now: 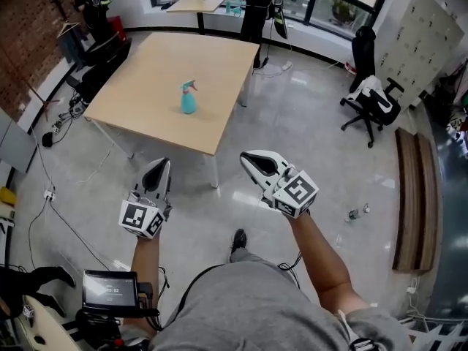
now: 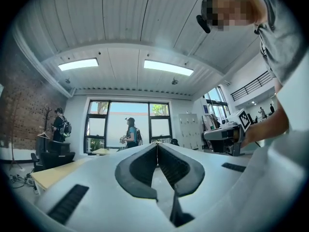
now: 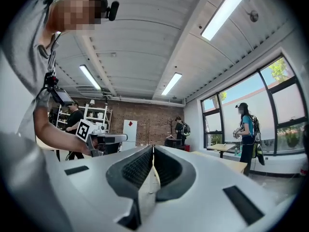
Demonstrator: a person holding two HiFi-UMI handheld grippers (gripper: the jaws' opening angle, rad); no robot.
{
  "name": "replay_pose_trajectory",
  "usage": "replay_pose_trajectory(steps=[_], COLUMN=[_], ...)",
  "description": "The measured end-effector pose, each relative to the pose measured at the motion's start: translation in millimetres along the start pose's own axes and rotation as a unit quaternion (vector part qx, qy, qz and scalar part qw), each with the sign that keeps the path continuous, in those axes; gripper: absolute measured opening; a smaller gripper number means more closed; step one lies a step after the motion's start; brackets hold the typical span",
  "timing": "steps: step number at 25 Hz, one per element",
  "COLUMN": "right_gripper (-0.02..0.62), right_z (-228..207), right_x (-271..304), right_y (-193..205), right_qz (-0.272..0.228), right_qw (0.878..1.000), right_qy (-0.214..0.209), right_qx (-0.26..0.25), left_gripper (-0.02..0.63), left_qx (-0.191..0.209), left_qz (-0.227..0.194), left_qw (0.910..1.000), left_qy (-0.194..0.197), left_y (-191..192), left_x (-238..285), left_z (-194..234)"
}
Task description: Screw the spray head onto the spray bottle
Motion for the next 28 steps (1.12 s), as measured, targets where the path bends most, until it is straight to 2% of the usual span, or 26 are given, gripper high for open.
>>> replay_pose_trajectory(steps=[7, 13, 19, 24, 28], right_gripper=[0.008, 0.008, 0.008, 0.008, 0.008], right_z=[-72.1, -103.6, -138.6, -162.3, -193.0], right_x=[69.2, 129.7, 187.7, 249.2, 310.7], right_y=[23.4, 28.4, 34.9, 47.2, 64.3], right_qz=[0.009, 0.019, 0.025, 0.038, 0.052], right_qw=[0.999, 0.997, 0.997, 0.997, 0.996], right_qy=[-0.047, -0.066, -0.066, -0.05, -0.04], right_qx=[0.019, 0.028, 0.03, 0.048, 0.062], left_gripper=[0.005, 0.005, 0.005, 0.005, 0.006], left_qx=[-0.003, -0.015, -0.025, -0.052, -0.078], left_qz=[0.005, 0.021, 0.034, 0.04, 0.053], left_qw=[0.9994, 0.9988, 0.9989, 0.9979, 0.9952], left_qy=[-0.033, -0.042, -0.021, -0.003, 0.026], left_y=[22.7, 40.7, 69.2, 103.6, 141.4], left_x=[62.1, 91.7, 138.9, 167.5, 206.8], left_z=[56.6, 110.8, 171.9, 245.8, 308.3])
Point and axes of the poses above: the fingertips, and each gripper's own axes: x forward along the fingers, z to its left, y out of its underside, the point moved 6 cm from there along -x, backward along the fingers, and after that the axes turned 9 degrees about y, right-handed, at the moved point
